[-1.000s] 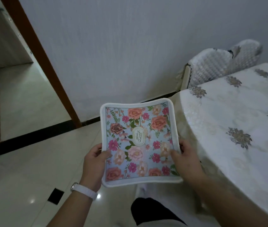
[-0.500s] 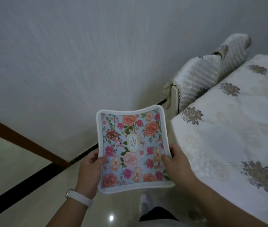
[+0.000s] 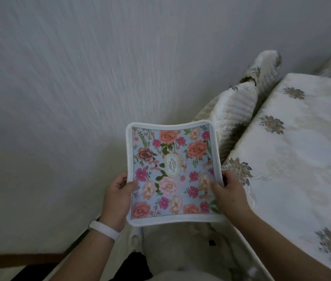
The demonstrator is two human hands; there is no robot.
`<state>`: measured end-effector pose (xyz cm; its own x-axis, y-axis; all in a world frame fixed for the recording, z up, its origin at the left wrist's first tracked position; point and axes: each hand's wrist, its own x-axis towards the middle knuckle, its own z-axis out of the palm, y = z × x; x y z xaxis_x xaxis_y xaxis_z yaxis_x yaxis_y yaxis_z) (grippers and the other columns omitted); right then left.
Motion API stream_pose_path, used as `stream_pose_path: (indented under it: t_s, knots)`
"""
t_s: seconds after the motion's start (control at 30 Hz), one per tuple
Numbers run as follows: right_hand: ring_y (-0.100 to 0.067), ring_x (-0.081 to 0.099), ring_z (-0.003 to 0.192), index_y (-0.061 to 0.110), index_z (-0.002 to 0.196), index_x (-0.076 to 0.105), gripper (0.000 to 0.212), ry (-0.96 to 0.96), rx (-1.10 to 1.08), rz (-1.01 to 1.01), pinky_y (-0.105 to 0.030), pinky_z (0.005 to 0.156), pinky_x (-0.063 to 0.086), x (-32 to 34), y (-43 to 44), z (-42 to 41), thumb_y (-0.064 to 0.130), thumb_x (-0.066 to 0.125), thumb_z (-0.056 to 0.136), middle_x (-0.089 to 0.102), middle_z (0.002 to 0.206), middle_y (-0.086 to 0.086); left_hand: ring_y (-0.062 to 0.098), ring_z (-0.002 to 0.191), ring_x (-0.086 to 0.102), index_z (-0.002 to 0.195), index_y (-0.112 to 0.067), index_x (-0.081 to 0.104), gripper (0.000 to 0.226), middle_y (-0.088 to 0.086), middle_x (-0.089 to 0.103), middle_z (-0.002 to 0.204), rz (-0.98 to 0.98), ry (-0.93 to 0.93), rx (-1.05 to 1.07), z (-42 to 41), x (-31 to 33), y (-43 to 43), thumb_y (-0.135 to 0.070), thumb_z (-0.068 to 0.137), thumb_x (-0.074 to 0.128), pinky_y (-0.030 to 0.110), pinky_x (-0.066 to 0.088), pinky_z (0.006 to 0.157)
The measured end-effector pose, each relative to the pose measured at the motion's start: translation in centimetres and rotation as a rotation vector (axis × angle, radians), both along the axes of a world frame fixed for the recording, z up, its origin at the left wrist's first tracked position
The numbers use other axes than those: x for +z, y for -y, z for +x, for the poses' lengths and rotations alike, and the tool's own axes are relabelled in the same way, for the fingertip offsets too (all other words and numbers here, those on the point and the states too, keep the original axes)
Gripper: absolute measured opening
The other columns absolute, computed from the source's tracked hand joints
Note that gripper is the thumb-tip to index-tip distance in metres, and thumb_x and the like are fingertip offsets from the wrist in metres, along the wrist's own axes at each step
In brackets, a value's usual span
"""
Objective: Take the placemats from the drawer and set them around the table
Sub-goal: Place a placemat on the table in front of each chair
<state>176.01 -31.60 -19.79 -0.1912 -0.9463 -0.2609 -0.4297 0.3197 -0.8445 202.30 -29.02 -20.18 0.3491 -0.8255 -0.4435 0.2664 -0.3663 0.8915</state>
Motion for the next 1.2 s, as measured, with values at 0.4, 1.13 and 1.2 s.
stream_pose_path:
  t_s: [0.4,1.13,1.2]
  knots:
    - [-0.019,0.067,0.070,0.021,0.098,0.054,0.015,-0.077,-0.274,-0.090,-0.035,0.053,0.058,3.9,11.8,9.3,0.030,0.065,0.092,0.065,0.087,-0.001,0.026,0.074,0.073,0.095,-0.014,0.071,0.019,0.007,0.076,0.086,-0.063,-0.046,-0.268,8.9,1.5,19.6,0.001,0.090,0.062,0.039,0.061,0.064]
    - [-0.012,0.068,0.081,0.032,0.099,0.055,0.013,0.108,-0.557,-0.055,-0.032,0.063,0.057,0.6,37.6,-3.1,0.030,0.064,0.091,0.066,0.095,0.009,0.033,0.083,0.073,0.104,-0.012,0.070,0.022,0.014,0.075,0.096,-0.066,0.068,-0.602,-3.7,2.0,52.2,0.001,0.091,0.058,0.043,0.060,0.067]
    - [-0.011,0.067,0.082,0.026,0.106,0.056,0.017,0.098,-0.590,-0.071,-0.029,0.063,0.055,1.0,39.5,-4.5,0.025,0.064,0.091,0.065,0.096,0.008,0.030,0.081,0.073,0.104,-0.011,0.069,0.021,0.013,0.075,0.094,-0.076,0.073,-0.620,-5.8,2.4,55.0,0.001,0.091,0.058,0.039,0.060,0.063]
